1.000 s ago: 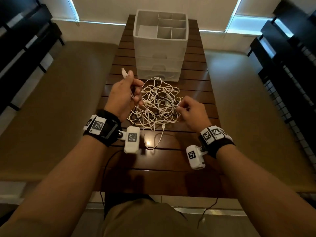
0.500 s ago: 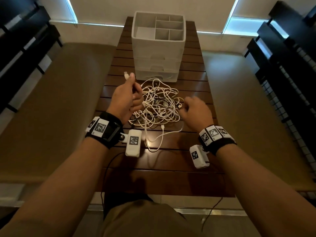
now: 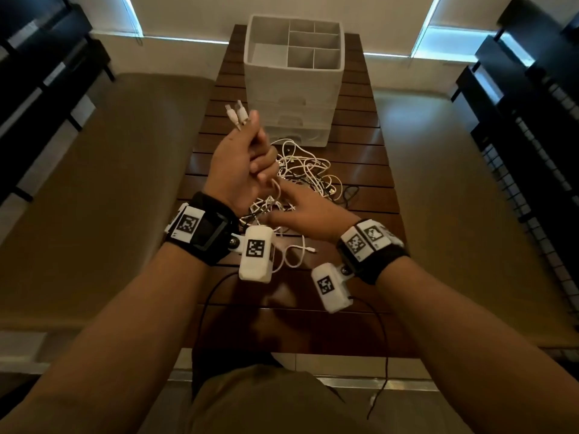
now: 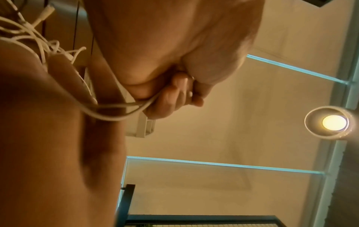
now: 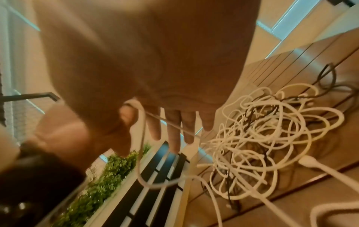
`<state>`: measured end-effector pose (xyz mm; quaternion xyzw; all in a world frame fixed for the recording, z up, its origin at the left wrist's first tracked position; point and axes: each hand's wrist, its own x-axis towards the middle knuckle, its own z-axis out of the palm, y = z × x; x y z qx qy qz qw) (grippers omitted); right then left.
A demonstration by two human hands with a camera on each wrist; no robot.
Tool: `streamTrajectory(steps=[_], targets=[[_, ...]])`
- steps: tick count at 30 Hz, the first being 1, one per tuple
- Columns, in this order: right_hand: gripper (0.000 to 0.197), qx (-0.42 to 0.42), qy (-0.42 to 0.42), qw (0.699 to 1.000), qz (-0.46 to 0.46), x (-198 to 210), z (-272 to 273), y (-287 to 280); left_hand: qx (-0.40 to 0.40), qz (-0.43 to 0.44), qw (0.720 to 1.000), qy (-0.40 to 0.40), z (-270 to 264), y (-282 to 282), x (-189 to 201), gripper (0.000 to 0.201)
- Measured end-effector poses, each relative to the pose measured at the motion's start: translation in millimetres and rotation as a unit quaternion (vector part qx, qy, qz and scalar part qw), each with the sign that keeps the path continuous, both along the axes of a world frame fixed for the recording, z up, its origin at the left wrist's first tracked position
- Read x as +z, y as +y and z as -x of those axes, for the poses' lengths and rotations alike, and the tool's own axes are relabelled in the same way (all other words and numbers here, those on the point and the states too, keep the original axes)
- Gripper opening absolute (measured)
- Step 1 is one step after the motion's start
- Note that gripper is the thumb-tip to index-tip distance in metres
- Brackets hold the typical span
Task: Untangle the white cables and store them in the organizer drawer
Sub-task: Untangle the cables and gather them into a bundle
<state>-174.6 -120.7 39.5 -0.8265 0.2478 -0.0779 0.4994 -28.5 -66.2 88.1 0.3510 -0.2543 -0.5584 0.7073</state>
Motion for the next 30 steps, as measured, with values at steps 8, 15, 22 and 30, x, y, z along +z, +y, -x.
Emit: streamTrajectory(steps=[8, 15, 22, 30], targets=[[0.033, -0.163, 0.001, 0.982, 0.096, -31, 22, -8, -0.014, 0.022, 0.999, 0.031, -35, 11, 10, 0.048], [0.059, -0.062, -0.042, 0.992, 0.105, -14, 6, 4, -0.047, -0.015, 0.999, 0.008, -4, 7, -9, 0.049], [0.054, -0.148, -0.022, 0.983, 0.106, -33, 19, -3, -0.046, 0.019, 0.998, 0.036, -19, 3, -6, 0.043], [0.041, -0.183, -0.041, 0.982, -0.037, -45, 49, -11, 0.01, -0.052, 0.998, 0.046, -29, 8, -19, 0.051]])
